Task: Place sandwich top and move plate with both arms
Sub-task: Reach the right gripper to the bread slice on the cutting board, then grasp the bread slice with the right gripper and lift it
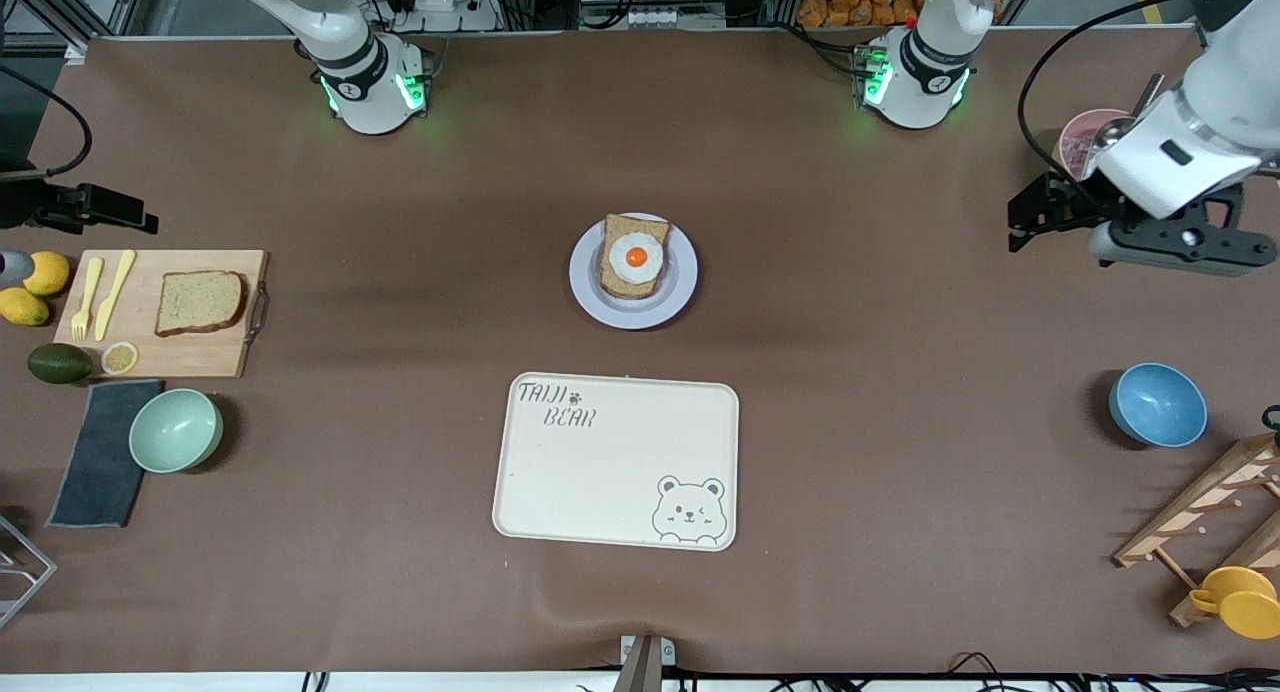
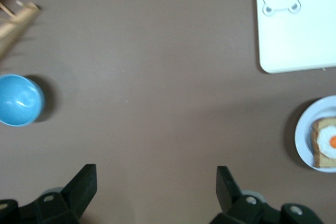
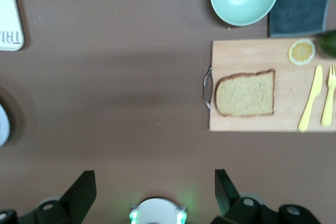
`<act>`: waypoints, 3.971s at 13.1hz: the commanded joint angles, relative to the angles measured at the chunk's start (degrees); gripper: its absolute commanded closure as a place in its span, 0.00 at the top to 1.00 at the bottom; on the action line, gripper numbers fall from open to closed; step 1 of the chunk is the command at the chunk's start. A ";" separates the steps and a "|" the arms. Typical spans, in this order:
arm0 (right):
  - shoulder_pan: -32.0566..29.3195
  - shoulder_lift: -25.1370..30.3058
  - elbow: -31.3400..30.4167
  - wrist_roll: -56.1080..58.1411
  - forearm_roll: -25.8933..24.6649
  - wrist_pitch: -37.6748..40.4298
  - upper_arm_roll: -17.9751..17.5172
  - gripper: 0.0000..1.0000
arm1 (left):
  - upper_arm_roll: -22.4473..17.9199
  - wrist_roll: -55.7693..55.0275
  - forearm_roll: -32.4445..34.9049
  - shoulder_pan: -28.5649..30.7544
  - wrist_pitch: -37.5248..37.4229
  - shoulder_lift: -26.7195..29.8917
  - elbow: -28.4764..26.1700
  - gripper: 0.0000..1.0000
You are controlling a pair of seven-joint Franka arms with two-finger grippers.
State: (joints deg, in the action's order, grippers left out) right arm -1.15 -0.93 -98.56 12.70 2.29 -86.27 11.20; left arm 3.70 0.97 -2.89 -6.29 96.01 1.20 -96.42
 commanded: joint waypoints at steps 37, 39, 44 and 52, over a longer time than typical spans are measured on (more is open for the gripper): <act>-11.78 -32.29 -13.59 61.65 32.95 -35.90 17.02 0.00 | 4.21 23.81 -29.36 1.72 17.55 -4.18 -23.64 1.00; -10.99 -32.03 -12.63 60.51 32.95 -33.63 17.02 0.00 | 4.39 25.91 -30.32 2.16 17.55 -7.07 -23.46 1.00; -8.96 -31.59 -5.96 45.44 27.88 -17.58 16.49 0.00 | 4.48 27.77 -38.50 -0.82 18.59 -12.61 -23.64 1.00; 2.62 -25.89 -3.74 23.98 26.36 -3.58 16.40 0.00 | 4.82 27.59 -39.03 -4.61 23.78 -16.22 -23.82 1.00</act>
State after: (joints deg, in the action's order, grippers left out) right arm -1.91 -30.09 -101.40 42.03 29.91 -92.21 27.45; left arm 8.19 28.13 -40.31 -10.54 117.81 -13.63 -120.35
